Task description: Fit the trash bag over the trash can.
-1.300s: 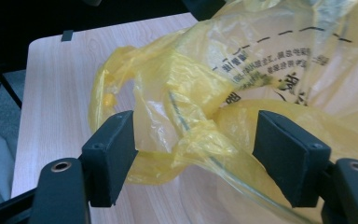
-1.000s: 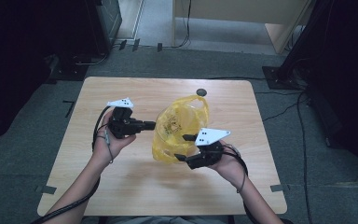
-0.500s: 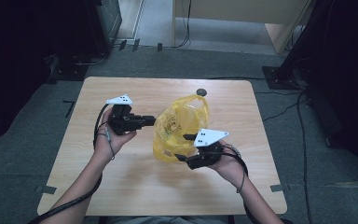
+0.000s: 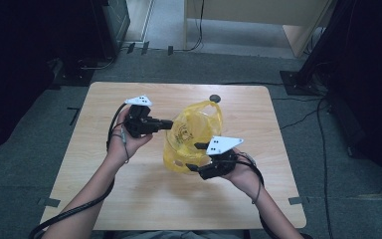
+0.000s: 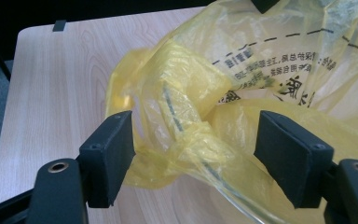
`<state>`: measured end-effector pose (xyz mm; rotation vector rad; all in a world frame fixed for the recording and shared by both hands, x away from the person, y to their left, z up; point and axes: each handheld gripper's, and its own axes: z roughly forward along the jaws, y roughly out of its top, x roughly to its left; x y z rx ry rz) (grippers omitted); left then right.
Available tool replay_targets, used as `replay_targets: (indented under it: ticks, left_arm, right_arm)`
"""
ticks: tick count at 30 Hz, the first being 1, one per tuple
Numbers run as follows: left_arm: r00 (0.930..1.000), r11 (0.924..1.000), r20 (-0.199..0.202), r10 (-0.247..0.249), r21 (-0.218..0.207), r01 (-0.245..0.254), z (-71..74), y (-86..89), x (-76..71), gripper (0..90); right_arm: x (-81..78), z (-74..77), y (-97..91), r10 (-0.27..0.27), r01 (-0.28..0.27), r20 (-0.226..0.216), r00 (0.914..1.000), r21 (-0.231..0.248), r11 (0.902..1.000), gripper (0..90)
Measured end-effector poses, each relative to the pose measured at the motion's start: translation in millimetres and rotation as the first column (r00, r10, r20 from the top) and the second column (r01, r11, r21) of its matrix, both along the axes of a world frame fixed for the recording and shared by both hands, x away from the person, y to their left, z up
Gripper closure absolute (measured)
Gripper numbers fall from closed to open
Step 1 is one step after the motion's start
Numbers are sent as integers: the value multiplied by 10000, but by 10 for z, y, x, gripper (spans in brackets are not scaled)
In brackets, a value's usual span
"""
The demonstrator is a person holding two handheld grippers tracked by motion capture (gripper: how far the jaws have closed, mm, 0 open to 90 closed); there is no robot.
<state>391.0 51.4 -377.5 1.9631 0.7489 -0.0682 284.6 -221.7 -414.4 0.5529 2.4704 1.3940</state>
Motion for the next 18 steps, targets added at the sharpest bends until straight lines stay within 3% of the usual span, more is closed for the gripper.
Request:
replay_targets:
  ticks: [4, 8, 13, 18]
  left_arm:
    - [9997, 9998, -198, 120, -140, -123, -15, 12, 86, 900]
    - [9993, 9992, -31, 364, -185, -365, -17, -8, 127, 900]
    - [9981, 9972, -114, 604, -438, -609, -55, 26, 188, 900]
    - [9965, 9951, -345, 761, -601, -781, -130, 53, 226, 900]
  right_arm:
    - [-2, 4, -15, 14, -14, -31, 10000, 59, 10000, 287]
    - [-4, 5, -7, 16, -16, -59, 10000, 68, 10000, 288]
    - [-11, 10, -4, 36, -36, -117, 9999, 25, 10000, 294]
    - [-16, 7, 9, 22, -22, -100, 9999, 13, 10000, 292]
